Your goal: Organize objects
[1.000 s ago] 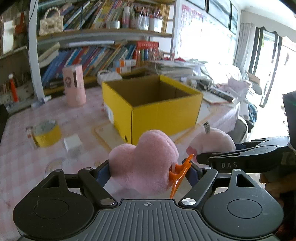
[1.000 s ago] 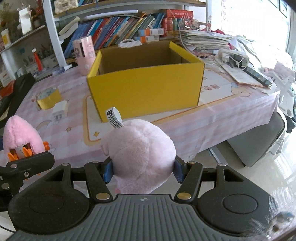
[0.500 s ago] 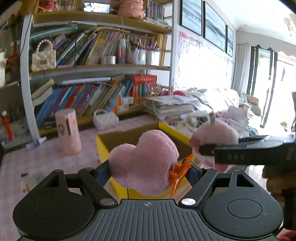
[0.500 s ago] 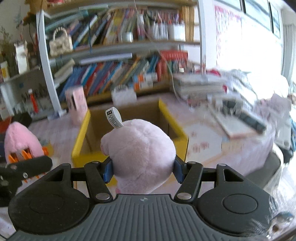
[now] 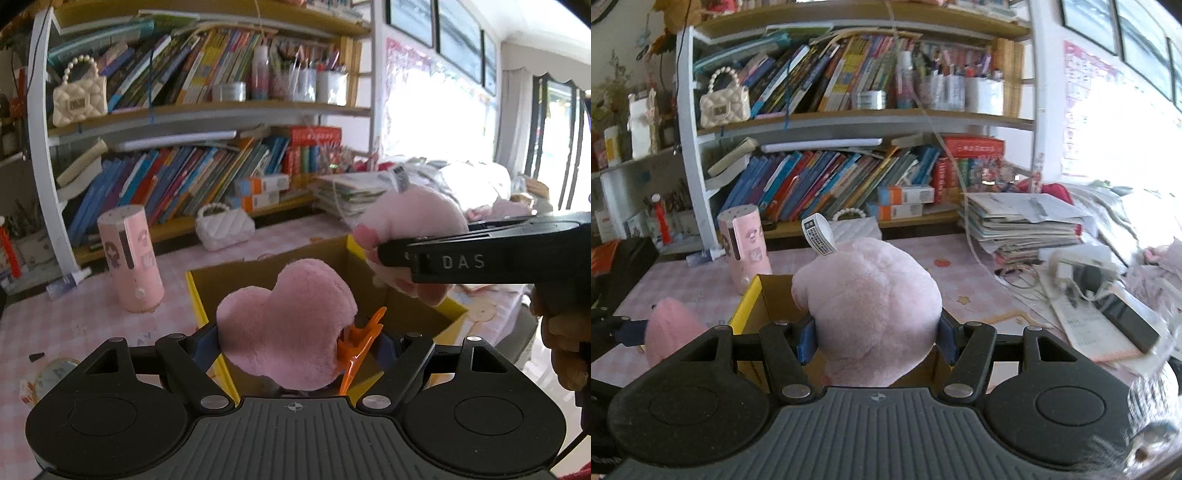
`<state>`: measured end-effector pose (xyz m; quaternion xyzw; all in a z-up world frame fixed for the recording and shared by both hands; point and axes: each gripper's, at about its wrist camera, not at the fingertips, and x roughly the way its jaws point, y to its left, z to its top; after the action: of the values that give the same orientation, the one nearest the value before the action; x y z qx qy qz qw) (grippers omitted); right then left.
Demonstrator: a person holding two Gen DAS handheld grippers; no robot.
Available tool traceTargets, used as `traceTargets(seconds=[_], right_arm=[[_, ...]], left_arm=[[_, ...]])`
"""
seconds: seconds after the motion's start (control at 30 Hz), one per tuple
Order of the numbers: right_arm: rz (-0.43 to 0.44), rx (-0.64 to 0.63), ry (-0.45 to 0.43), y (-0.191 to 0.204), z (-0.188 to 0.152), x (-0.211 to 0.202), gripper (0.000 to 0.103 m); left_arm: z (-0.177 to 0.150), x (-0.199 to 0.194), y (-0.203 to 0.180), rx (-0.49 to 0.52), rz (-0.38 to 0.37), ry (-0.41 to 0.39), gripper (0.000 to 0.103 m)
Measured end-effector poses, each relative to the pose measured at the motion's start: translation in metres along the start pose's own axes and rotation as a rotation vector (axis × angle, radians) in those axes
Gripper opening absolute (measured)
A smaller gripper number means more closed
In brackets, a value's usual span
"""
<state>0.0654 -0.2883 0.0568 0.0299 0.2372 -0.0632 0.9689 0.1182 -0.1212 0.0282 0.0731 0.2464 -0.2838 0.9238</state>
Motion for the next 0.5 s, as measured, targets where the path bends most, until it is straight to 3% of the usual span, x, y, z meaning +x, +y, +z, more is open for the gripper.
traceTargets(seconds=[0.5], right_arm=[[0.147,-0.139,0.175,0.011,-0.003,0.092,0.058]], left_arm=[[-0.002,0.056,-0.001,0.016,0.067,0.140,0.082]])
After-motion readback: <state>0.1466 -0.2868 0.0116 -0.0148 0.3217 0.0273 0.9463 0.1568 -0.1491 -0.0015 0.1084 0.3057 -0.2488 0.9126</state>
